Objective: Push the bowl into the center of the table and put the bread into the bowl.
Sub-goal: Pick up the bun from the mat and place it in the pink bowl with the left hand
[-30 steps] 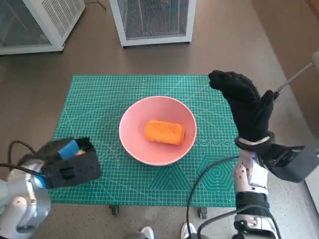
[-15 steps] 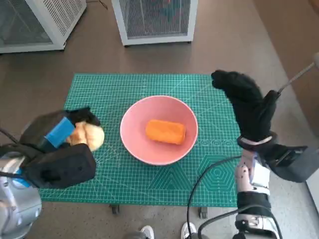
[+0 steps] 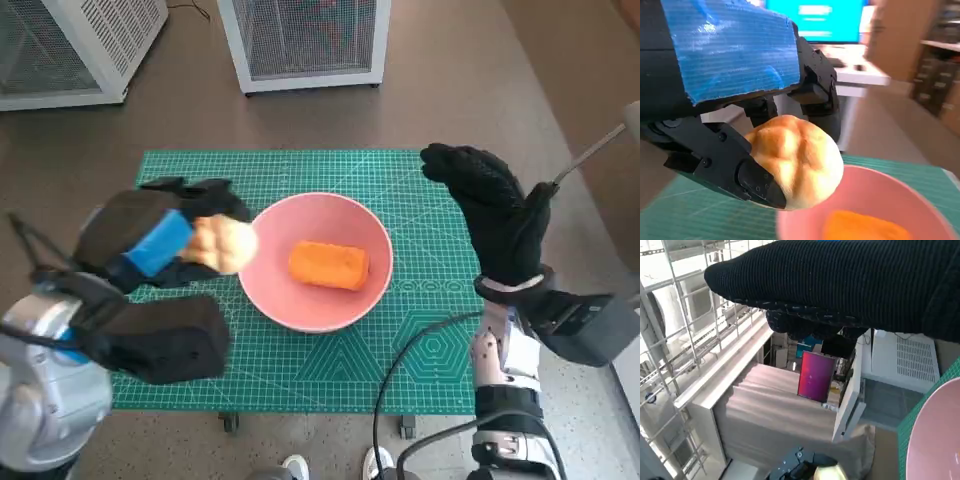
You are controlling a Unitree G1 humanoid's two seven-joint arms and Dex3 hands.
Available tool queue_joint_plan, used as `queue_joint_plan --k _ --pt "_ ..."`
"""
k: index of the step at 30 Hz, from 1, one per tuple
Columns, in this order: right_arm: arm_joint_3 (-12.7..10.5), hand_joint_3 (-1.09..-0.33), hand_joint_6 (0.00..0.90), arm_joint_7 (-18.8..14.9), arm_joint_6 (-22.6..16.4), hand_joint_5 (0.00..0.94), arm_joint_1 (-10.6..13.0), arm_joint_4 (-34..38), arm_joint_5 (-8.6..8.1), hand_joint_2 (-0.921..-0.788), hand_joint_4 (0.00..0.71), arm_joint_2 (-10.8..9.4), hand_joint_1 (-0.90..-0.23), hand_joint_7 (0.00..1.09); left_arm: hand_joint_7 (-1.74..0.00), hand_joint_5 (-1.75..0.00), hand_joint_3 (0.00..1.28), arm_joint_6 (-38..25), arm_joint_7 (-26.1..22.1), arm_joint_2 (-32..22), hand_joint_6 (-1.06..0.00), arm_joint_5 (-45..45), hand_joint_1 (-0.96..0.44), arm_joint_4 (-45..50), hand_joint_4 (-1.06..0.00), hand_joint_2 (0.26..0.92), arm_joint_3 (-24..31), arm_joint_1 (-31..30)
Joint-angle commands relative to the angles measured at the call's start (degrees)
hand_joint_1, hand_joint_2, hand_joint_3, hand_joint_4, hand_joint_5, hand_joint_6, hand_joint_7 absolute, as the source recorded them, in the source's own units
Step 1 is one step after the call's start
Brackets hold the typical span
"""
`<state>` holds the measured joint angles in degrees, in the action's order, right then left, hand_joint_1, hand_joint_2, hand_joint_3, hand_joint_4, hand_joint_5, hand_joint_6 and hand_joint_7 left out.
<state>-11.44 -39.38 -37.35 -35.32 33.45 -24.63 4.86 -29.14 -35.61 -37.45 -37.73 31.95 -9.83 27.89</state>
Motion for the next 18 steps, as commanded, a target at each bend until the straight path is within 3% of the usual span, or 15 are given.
queue_joint_plan --k 1,10,18 --pt "-0.26 -0.657 0.339 -0.65 0.20 0.003 0.73 0.73 -0.30 -0.921 0.256 0.22 -0.593 0.01 -0.96 -1.19 0.03 2.96 0.13 2.00 -0.74 0.35 0.00 -2.64 -0.75 0.902 -2.51 4.55" --pt "-0.21 -0.657 0.339 -0.48 -0.01 0.003 1.49 -0.18 -0.06 -0.921 0.257 0.24 -0.593 0.01 -1.01 -1.17 0.03 10.22 1.79 5.72 -0.71 1.68 0.00 -10.91 -0.76 0.906 -5.81 7.78" --pt "-0.54 -0.657 0.340 -0.16 0.09 0.002 2.29 -0.97 -0.09 -0.921 0.258 0.65 -0.590 0.01 -1.15 -1.21 0.09 14.00 2.51 7.50 -0.58 2.44 0.00 -16.31 -0.70 0.919 -6.65 8.46"
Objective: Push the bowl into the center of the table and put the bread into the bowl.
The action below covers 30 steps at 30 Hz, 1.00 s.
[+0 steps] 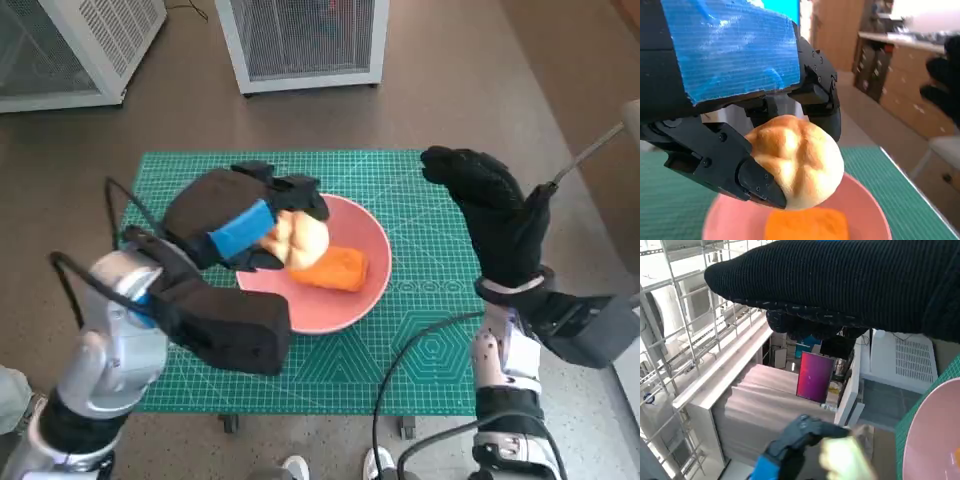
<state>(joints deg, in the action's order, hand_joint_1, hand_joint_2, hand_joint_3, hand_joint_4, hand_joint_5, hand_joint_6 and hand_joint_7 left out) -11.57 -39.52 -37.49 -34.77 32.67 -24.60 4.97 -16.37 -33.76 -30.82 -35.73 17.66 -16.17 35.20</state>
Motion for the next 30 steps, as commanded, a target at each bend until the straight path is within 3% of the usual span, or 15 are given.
queue_joint_plan --k 1,2,3,4,8,14,23,30 --pt "-0.42 -0.657 0.340 0.07 0.22 0.002 1.84 -0.31 -0.07 -0.921 0.257 0.54 -0.589 0.01 -1.23 -1.24 0.14 1.31 0.58 1.01 -0.52 0.46 0.00 -2.27 -0.65 0.920 -0.30 1.12" --pt "-0.48 -0.657 0.340 0.15 0.16 0.002 1.92 -0.34 -0.03 -0.921 0.257 0.57 -0.588 0.01 -1.26 -1.26 0.15 1.06 0.35 1.20 -0.49 0.37 0.00 -2.41 -0.63 0.920 -0.40 1.08" --pt "-0.50 -0.657 0.340 0.24 0.11 0.002 2.00 -0.42 0.04 -0.921 0.257 0.55 -0.588 0.01 -1.04 -0.97 0.15 0.91 0.17 1.28 -0.44 0.32 0.01 -2.46 -0.55 0.880 -0.41 0.99" --pt "-0.54 -0.657 0.340 0.34 -0.02 0.002 2.05 -0.39 0.15 -0.921 0.257 0.52 -0.587 0.01 -0.81 -0.69 0.12 0.43 -0.23 1.39 -0.45 0.20 0.02 -2.35 -0.55 0.864 -0.47 0.92" --pt "-0.71 -0.657 0.339 0.62 -0.34 0.000 2.14 -0.16 0.39 -0.921 0.254 0.35 -0.585 0.01 -0.30 -0.15 0.04 -1.46 -1.58 1.66 -0.47 -0.70 -0.03 -1.63 -0.48 0.863 -0.75 0.72" --pt "-0.55 -0.655 0.339 1.03 -0.47 0.000 2.37 -0.27 0.47 -0.921 0.253 -0.09 -0.586 0.01 -0.11 -0.02 0.01 -3.76 -2.90 1.71 -0.46 -1.94 -0.11 -0.44 -0.41 0.869 -0.98 0.30" --pt "0.04 -0.657 0.339 1.64 -0.31 0.000 2.76 -1.09 0.68 -0.921 0.252 -0.73 -0.585 0.01 -0.04 0.00 0.00 -3.84 -3.42 0.68 -0.43 -1.20 -0.16 2.10 -0.34 0.864 0.92 -0.93" --pt "0.40 -0.658 0.338 1.69 -0.31 0.000 3.06 -1.39 0.55 -0.921 0.251 -1.02 -0.585 0.01 -0.04 0.00 0.00 -3.46 -1.84 1.38 -0.45 4.14 -0.16 4.80 -0.34 0.860 6.51 -3.31"
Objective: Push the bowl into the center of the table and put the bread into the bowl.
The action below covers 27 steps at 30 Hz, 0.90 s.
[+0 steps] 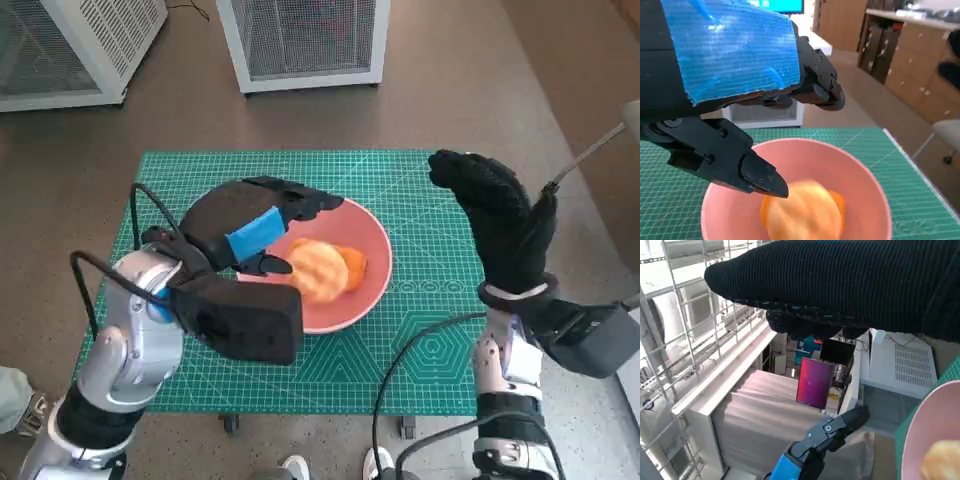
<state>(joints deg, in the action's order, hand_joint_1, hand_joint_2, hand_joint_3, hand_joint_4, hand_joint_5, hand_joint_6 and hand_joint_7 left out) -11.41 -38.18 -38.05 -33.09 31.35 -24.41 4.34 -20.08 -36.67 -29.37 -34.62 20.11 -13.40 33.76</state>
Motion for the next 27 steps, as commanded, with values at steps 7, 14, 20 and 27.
queue_joint_plan --k 7,14,20,27 --pt "0.43 -0.659 0.339 0.65 0.84 0.001 1.20 -0.75 0.18 -0.921 0.252 -0.30 -0.583 0.01 -0.03 0.00 0.00 1.25 2.42 1.89 -0.46 13.63 -0.14 4.58 -0.34 0.859 11.60 -5.21" --pt "0.85 -0.658 0.338 2.11 2.21 0.000 -0.05 -2.88 0.98 -0.921 0.251 0.32 -0.580 0.01 -0.03 0.00 0.00 10.62 5.06 4.43 -0.46 27.50 -0.13 0.62 -0.33 0.860 19.96 -7.02" --pt "1.06 -0.654 0.339 3.19 3.07 0.001 -2.33 -4.38 2.01 -0.921 0.253 1.49 -0.572 0.01 -0.04 -0.01 0.02 20.94 9.46 7.88 -0.47 36.47 -0.22 -6.58 -0.36 0.896 25.54 -6.70" --pt "1.22 -0.649 0.346 3.86 3.48 0.004 -5.04 -6.10 2.81 -0.921 0.259 2.61 -0.566 0.01 -0.07 -0.03 0.12 26.30 15.74 12.58 -0.50 44.04 -0.35 -11.29 -0.41 0.919 29.76 -6.76"
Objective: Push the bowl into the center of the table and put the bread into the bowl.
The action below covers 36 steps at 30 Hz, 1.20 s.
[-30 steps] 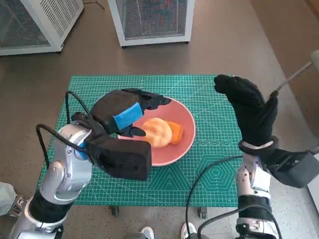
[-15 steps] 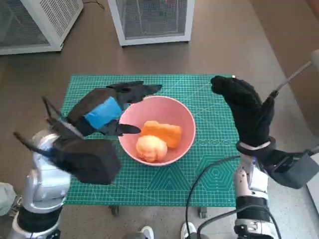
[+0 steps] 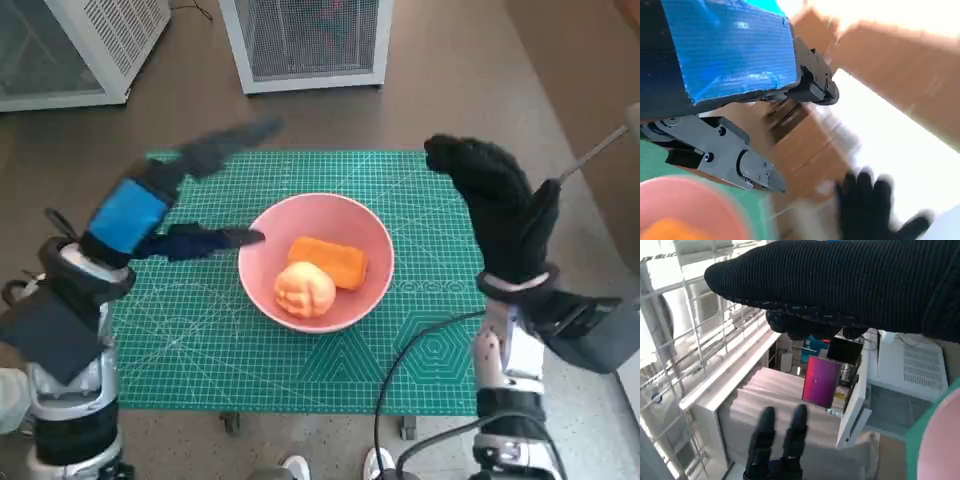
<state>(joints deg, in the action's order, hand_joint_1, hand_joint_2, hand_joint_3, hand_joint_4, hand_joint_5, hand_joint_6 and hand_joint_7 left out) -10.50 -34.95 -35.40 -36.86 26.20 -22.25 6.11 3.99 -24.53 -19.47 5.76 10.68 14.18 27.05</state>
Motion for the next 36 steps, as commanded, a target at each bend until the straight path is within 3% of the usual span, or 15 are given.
queue_joint_plan --k 1,12,21,36 --pt "0.35 -0.649 0.346 0.66 1.02 0.004 -1.63 -1.25 0.52 -0.921 0.260 0.98 -0.565 0.01 -0.07 -0.03 0.13 2.10 4.75 3.41 -0.50 4.39 -0.36 -1.78 -0.41 0.920 2.45 -0.10" --pt "0.35 -0.592 0.346 1.07 1.17 0.009 -4.03 -1.90 0.44 -0.921 0.276 1.06 -0.603 0.01 -0.08 -0.02 0.28 3.45 9.51 6.15 -0.45 7.31 -0.48 -4.65 -0.42 0.921 2.03 0.73" --pt "0.71 -0.590 0.341 1.21 -0.01 0.001 -5.68 -0.06 1.07 -0.921 0.261 1.01 -0.611 0.01 -0.09 -0.01 0.32 7.65 7.86 4.60 -0.43 6.19 -0.57 -7.88 -0.40 0.921 0.79 1.88" --pt "1.18 -0.580 0.343 2.82 2.01 0.001 -7.15 0.36 2.64 -0.921 0.259 1.48 -0.579 0.01 -0.10 0.00 0.31 14.35 5.42 3.68 -0.43 7.50 -0.62 -15.16 -0.39 0.921 0.00 5.17"
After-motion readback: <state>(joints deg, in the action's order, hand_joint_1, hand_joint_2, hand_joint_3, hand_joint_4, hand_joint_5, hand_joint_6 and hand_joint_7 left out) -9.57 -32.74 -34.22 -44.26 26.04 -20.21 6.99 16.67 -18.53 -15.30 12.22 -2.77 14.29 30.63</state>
